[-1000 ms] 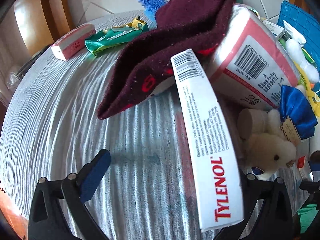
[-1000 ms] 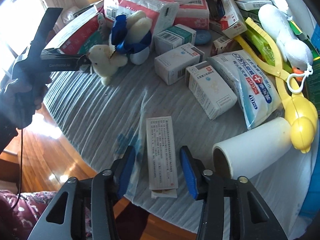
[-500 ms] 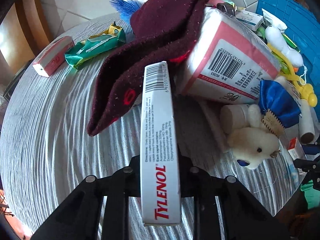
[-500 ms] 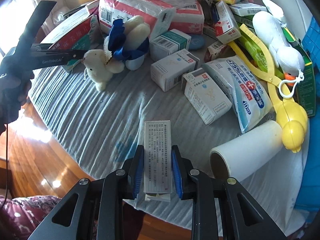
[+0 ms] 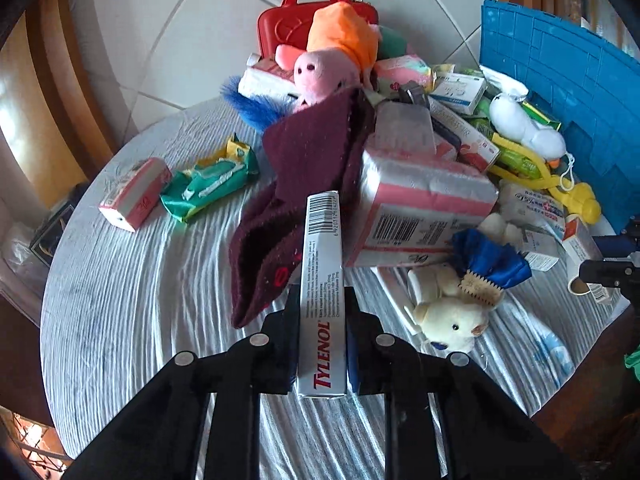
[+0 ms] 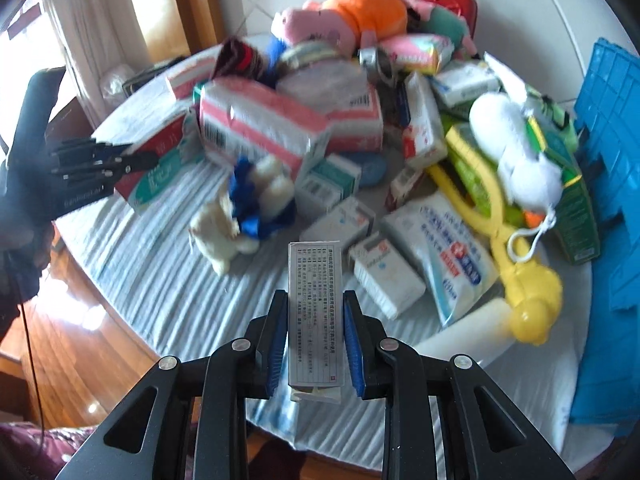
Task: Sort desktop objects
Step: 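Carry both medicine boxes over the blue crate and release them inside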
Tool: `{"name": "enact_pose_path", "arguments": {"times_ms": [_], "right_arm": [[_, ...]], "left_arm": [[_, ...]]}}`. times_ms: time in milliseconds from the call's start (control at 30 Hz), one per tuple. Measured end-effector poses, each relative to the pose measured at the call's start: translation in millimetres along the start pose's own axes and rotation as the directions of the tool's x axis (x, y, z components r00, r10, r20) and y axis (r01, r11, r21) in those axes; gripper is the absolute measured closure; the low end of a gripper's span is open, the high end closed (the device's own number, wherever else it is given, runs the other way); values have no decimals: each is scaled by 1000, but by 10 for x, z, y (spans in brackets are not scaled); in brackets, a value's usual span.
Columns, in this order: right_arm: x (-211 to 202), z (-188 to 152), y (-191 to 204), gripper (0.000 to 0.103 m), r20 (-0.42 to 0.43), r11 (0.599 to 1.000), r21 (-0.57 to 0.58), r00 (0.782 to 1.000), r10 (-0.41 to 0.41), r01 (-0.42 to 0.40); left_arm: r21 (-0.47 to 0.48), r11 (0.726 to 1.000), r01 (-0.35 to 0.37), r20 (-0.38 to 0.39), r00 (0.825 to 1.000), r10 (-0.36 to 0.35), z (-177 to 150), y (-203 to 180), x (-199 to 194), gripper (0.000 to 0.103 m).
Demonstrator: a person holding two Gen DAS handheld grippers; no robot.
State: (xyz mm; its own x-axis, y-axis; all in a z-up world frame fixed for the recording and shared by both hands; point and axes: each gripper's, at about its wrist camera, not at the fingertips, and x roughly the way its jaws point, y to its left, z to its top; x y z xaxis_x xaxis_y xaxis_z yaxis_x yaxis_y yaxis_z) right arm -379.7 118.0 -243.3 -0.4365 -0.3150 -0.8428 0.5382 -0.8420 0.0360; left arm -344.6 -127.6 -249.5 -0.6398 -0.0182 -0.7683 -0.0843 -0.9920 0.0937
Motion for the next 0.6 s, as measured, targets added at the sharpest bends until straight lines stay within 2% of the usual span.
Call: {"name": "enact_pose_path", "arguments": {"times_ms": [267, 400, 600], "right_arm": [[-382, 573, 194, 77, 164, 999, 19, 985, -51, 48], [-676, 730, 213, 77, 249, 995, 44, 963, -102, 94], [-1167, 929, 141, 77, 352, 977, 116, 912, -210, 180]], "left_arm": [[78, 997, 7, 143, 990, -19, 518, -70, -489, 85], [121, 992, 18, 213, 976, -43, 781, -134, -673, 85], [196, 978, 73, 322, 937, -134, 1238, -363, -978, 85]]}}
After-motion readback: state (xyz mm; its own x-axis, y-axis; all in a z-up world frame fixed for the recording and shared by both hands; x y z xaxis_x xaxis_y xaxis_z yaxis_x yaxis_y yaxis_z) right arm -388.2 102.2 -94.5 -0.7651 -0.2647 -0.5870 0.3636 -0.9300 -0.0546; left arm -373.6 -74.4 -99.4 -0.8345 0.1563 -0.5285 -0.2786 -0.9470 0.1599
